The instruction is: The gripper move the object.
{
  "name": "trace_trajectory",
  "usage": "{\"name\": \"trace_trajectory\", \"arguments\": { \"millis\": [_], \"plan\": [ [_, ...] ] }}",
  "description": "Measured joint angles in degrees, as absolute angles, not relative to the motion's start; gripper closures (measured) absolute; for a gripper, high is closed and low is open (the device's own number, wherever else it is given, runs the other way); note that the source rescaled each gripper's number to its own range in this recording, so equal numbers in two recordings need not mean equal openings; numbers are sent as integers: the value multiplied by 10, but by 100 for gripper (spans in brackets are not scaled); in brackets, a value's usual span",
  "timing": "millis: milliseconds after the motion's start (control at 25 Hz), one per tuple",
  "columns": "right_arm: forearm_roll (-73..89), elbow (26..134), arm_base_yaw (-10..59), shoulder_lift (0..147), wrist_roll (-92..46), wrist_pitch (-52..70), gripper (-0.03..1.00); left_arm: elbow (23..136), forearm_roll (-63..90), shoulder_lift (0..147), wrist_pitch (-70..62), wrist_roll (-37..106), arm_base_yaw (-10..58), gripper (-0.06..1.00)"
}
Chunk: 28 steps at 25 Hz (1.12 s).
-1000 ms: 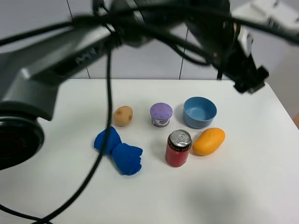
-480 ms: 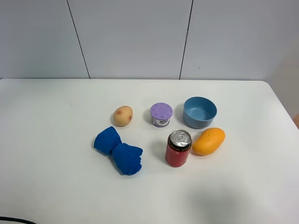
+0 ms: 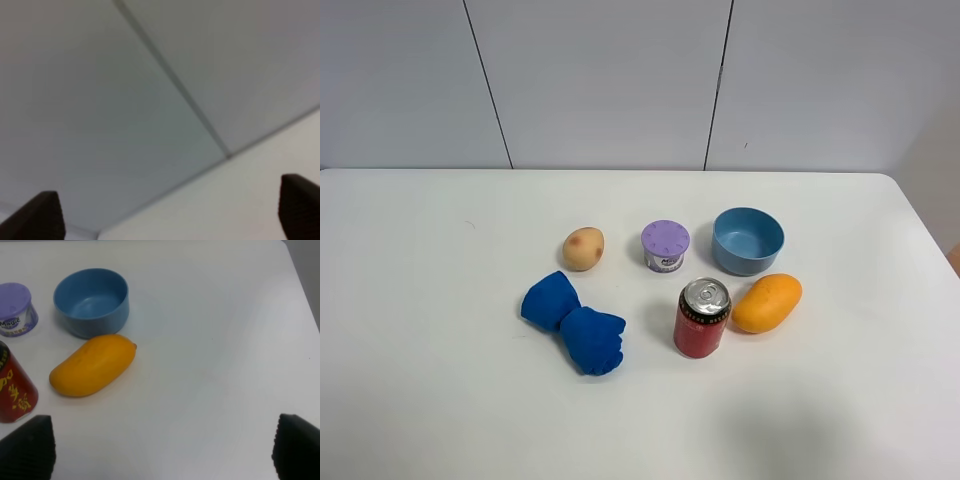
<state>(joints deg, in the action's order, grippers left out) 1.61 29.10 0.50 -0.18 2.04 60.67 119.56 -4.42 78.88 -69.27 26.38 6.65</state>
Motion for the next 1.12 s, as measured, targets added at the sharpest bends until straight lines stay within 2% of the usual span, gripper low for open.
{"name": "trace_trajectory", "arguments": {
  "millis": [120, 280, 640, 1120],
  "plan": [
    [16, 291, 5, -2, 20, 607, -3, 1072, -48, 688, -693, 268, 25, -6],
    [16, 291, 5, -2, 20, 607, -3, 949, -49, 549, -694, 264, 15, -6],
    [16, 291, 5, -2, 20, 607, -3, 791, -132, 277, -698, 84, 14, -6],
    [16, 291, 5, -2, 20, 607, -3, 511, -60, 3, -670, -7, 14, -6]
  ]
}}
